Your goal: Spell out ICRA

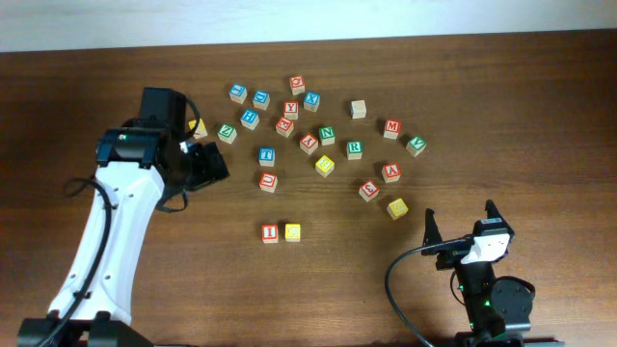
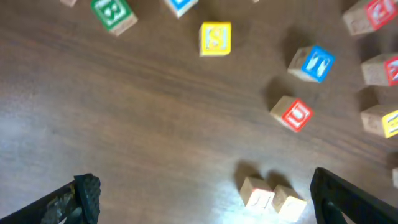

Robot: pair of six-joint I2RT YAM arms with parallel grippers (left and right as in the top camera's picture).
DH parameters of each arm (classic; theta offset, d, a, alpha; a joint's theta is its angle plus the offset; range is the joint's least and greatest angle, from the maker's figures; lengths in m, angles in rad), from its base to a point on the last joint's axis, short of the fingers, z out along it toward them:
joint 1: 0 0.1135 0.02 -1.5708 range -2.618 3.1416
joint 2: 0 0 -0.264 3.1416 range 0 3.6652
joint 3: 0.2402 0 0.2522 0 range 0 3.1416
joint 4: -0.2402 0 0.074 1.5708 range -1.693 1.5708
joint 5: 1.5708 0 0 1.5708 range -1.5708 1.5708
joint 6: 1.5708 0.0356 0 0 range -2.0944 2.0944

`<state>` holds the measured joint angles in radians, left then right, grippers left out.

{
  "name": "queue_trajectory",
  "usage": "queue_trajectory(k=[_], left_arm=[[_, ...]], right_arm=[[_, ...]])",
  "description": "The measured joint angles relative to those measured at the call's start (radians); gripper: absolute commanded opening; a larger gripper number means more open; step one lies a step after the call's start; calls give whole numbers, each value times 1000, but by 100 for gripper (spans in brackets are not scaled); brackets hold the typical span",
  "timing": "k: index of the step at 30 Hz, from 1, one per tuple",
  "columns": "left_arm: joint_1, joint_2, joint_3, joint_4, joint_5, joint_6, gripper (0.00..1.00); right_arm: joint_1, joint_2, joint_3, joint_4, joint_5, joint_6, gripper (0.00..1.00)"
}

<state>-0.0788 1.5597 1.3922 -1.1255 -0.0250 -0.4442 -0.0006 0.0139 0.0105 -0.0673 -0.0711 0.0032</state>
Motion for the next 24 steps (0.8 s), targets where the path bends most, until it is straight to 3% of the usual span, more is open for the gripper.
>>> queue_trajectory(k=[5,9,16,24], left_arm=[[0,4,-1,72,49,21,99],[0,4,-1,129,183,91,99],[130,5,-1,74,61,11,99],[134,5,-1,56,53,2,99]], right_arm=[[0,0,0,0,0,-1,98],[0,0,0,0,0,0,98],[0,0,0,0,0,0,98],[0,0,0,0,0,0,98]])
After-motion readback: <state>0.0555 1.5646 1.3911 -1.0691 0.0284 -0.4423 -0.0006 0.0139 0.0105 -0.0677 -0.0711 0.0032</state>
